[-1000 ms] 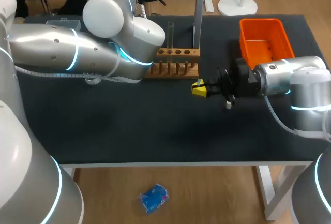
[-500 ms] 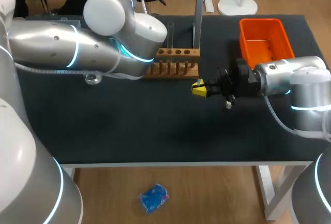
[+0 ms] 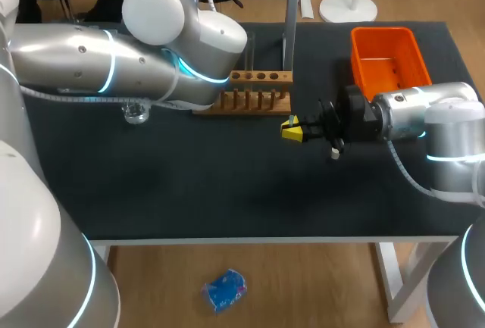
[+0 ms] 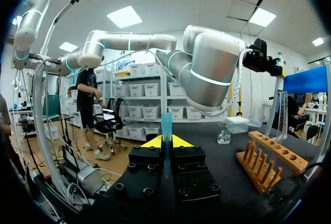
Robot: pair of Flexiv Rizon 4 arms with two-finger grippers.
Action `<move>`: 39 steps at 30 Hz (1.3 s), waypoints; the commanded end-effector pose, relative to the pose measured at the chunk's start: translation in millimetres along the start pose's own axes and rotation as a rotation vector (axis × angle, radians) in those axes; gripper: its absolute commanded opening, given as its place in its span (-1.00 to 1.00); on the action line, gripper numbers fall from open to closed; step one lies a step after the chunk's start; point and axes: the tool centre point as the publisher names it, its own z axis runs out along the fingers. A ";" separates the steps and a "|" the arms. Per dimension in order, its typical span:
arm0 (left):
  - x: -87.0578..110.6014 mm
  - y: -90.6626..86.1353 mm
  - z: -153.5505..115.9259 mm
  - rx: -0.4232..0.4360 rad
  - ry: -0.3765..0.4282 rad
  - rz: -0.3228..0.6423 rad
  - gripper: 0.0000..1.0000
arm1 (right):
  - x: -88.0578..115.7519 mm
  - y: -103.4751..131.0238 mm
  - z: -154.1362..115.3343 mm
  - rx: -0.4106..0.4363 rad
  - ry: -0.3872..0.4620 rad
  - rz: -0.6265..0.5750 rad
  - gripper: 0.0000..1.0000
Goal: Invert the test tube, pick up the pipette, mount the tip to pipette, aspirate from beaker and dispense into the tube, eject the tip, return the pipette, and cap with the stopper.
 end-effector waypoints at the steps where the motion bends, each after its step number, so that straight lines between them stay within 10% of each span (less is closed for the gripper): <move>1: -0.1 -2.9 -7.4 0.001 0.016 0.002 -1.00 | 0.5 0.5 -0.3 0.002 -0.001 0.000 -1.00; 10: 4.1 -12.9 -51.4 0.036 0.072 0.036 -1.00 | 0.5 0.5 -0.3 0.002 -0.001 0.000 -1.00; 21: 29.1 -23.9 -149.6 0.075 0.339 0.102 -1.00 | 0.5 0.5 -0.3 0.002 -0.001 0.000 -1.00; 39: 85.3 -16.2 -291.7 0.210 0.985 0.209 -1.00 | 0.5 0.5 -0.3 0.002 -0.001 0.000 -1.00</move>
